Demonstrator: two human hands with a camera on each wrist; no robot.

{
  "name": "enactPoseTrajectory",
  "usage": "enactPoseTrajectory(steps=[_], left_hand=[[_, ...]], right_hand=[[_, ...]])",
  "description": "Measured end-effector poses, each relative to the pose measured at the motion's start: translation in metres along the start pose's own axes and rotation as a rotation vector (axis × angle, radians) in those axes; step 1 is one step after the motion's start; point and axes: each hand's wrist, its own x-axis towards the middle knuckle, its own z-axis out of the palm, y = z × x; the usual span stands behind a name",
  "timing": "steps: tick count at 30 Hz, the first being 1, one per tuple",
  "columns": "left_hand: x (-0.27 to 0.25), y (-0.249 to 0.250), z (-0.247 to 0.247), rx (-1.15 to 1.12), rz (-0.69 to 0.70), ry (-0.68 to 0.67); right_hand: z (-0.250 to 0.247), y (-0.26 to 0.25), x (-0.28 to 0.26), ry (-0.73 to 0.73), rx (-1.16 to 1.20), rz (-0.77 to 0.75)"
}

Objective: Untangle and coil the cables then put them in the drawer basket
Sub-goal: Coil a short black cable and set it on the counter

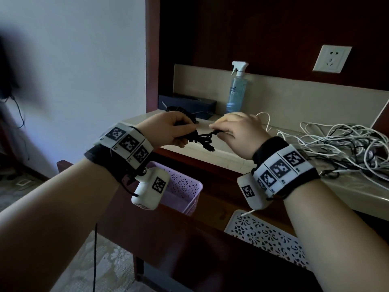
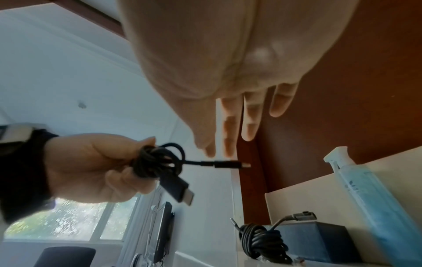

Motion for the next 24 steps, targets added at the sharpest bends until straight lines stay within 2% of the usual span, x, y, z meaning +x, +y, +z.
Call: enactPoseTrajectory(steps=[5, 8, 11, 15, 20, 22, 24], left_hand=[[0.018, -0.006, -0.014, -0.195, -0.122, 0.031], [0.031, -0.011, -0.026, -0.334, -0.191, 0.017], [0.048, -0.022, -0.045, -0.308, -0.193, -0.02], [0.075, -0.039, -0.084, -0.089, -0.154, -0.107], [0.133, -0.061, -0.134, 0.616, 0.038, -0.203], [0.158, -0.072, -0.137, 0.743, 0.035, -0.24], [0.181, -0.084, -0.134, 0.777, -0.008, -0.305]], right_hand=[[-0.002, -0.005, 0.009, -0.129, 0.031, -0.026], [0.006, -0.013, 0.03, -0.114, 0.139, 0.043], [0.017, -0.021, 0.058, -0.112, 0.255, 0.114], [0.028, -0.027, 0.102, -0.17, 0.256, 0.195], [0.051, -0.034, 0.164, -0.29, 0.031, 0.269], [0.066, -0.036, 0.185, -0.359, -0.091, 0.293], [0.085, -0.035, 0.201, -0.463, -0.167, 0.349]])
